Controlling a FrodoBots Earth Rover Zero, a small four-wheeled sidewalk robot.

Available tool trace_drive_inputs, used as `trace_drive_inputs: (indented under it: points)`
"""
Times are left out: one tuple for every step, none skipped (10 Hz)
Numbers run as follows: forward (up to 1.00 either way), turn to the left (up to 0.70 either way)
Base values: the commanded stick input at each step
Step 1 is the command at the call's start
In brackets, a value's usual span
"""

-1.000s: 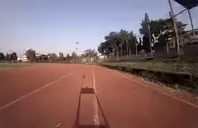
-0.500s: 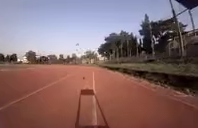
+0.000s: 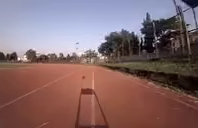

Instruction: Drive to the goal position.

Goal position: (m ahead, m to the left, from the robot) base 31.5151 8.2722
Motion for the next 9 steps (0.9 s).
trace_drive_inputs:
  points:
    - [0.7,0.0]
    - [0.7,0.0]
    - [0.7,0.0]
    - [0.7,0.0]
    - [0.7,0.0]
    - [0.7,0.0]
    - [0.7,0.0]
    - [0.7,0.0]
    - [0.7,0.0]
